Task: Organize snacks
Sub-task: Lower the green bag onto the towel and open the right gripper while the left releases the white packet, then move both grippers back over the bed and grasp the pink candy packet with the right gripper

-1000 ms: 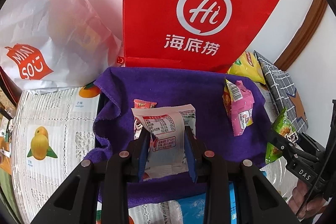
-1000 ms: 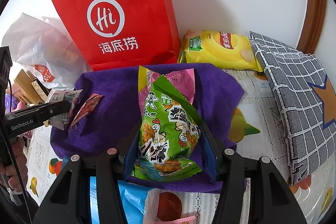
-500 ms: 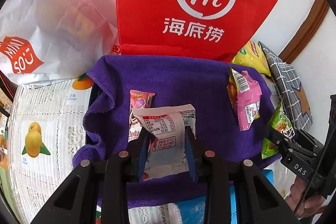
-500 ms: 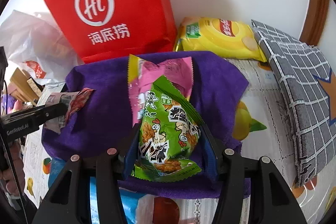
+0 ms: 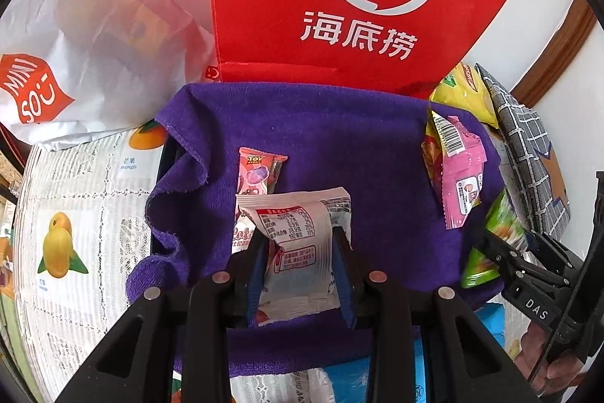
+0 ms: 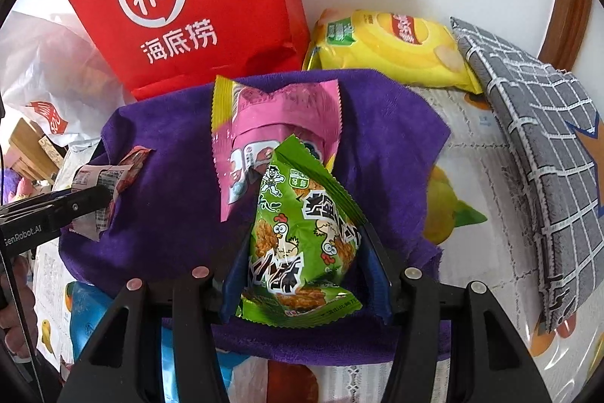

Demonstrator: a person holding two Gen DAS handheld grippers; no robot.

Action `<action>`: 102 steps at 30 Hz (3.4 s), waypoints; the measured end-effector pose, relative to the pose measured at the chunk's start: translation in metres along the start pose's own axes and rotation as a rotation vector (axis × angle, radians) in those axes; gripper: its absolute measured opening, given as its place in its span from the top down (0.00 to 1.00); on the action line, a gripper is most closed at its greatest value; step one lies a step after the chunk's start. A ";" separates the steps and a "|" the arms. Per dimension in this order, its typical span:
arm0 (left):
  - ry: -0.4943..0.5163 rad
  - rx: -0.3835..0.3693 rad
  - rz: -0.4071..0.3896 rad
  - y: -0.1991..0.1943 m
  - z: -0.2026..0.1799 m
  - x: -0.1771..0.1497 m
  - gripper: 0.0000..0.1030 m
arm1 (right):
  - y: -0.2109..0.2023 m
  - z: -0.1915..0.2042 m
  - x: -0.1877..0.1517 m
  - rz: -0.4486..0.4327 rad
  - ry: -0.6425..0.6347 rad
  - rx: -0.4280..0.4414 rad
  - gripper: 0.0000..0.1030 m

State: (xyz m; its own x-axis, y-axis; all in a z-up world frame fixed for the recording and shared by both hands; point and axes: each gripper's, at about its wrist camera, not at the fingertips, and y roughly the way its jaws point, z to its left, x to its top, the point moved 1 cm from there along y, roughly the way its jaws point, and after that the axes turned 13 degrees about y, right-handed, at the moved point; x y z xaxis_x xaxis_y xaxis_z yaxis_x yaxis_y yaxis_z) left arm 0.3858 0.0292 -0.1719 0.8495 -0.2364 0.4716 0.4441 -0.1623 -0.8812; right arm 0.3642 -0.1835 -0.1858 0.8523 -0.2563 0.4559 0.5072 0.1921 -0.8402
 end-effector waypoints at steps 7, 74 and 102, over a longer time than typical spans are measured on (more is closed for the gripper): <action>0.001 0.005 0.003 -0.002 -0.003 0.001 0.54 | -0.008 0.002 0.001 -0.029 -0.010 -0.004 0.37; -0.051 0.108 -0.088 -0.142 0.004 -0.170 0.41 | -0.116 -0.012 -0.153 -0.072 -0.062 -0.083 0.42; -0.091 0.121 -0.038 -0.125 0.016 -0.175 0.41 | -0.071 -0.039 -0.137 -0.037 -0.075 -0.056 0.66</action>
State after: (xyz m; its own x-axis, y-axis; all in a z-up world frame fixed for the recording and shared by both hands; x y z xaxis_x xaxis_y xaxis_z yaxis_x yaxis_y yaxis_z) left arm 0.1860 0.1064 -0.1452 0.8511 -0.1437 0.5050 0.5031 -0.0521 -0.8627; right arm 0.2068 -0.1994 -0.1999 0.8414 -0.1904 0.5057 0.5322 0.1296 -0.8367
